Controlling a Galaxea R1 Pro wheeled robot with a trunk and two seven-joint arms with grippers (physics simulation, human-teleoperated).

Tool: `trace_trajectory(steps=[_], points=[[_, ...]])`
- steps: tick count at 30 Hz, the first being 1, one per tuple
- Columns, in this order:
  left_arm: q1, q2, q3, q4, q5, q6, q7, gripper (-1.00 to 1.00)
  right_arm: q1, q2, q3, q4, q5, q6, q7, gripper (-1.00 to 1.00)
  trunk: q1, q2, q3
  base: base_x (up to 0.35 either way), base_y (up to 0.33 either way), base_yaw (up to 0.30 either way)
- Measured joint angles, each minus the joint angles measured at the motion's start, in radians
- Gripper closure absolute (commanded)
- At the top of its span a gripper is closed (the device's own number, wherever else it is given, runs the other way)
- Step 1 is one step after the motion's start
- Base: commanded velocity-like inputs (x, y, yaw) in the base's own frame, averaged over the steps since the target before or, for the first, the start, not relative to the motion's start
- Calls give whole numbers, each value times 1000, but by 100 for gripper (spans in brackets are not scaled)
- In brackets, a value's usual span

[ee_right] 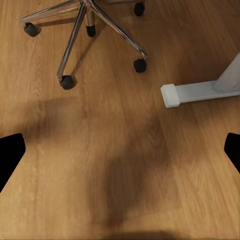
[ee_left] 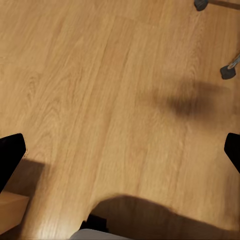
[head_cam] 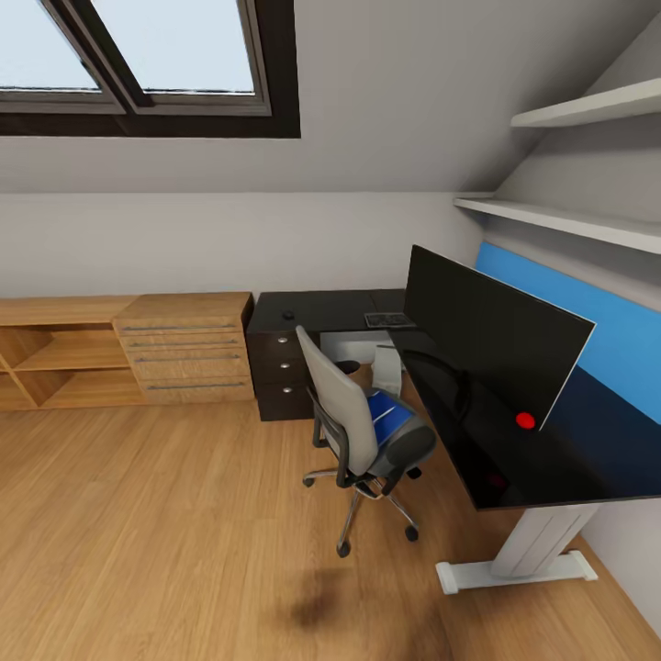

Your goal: In the bedroom, organize the workspace by keeping the computer under the desk, ensuring the monitor is on the desk, placing the keyboard on the desk next to the monitor, placing the mouse on the desk next to the keyboard, moving the folder from the swivel chair onto the desk next to the mouse, stacking the notebook on top of the folder with the pen on top of the notebook, and positioning the swivel chair next to the desk.

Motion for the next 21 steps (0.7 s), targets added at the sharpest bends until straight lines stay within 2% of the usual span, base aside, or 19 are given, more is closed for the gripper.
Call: trace_trajectory(steps=[7,8,9,12,18,20,21], points=[[0,4,2,8,2,19,8,-100,0,-9,0,-4,4,-15,1,-100,27,-49,-22,0,0,0],[0,4,2,9,3,44,30,-100,0,-13,0,-2,3,-40,1,-100,31,-56,-25,0,0,0],[0,2,2,11,0,93,79,-100,0,-16,2,2,4,-67,1,-100,35,-63,-28,0,0,0],[0,-2,0,11,-6,145,131,-100,0,-16,4,6,6,-83,2,-100,46,-84,-38,0,0,0],[0,-2,-2,11,-7,149,138,-100,0,-15,4,4,5,-81,2,-100,69,-126,-57,0,0,0],[0,-2,-3,11,-14,150,138,-100,0,-15,4,4,5,-80,2,-100,77,-140,-63,0,0,0],[0,-3,-5,11,-56,154,140,-100,0,-16,0,5,2,-79,0,-100,81,-147,-66,0,0,0]])
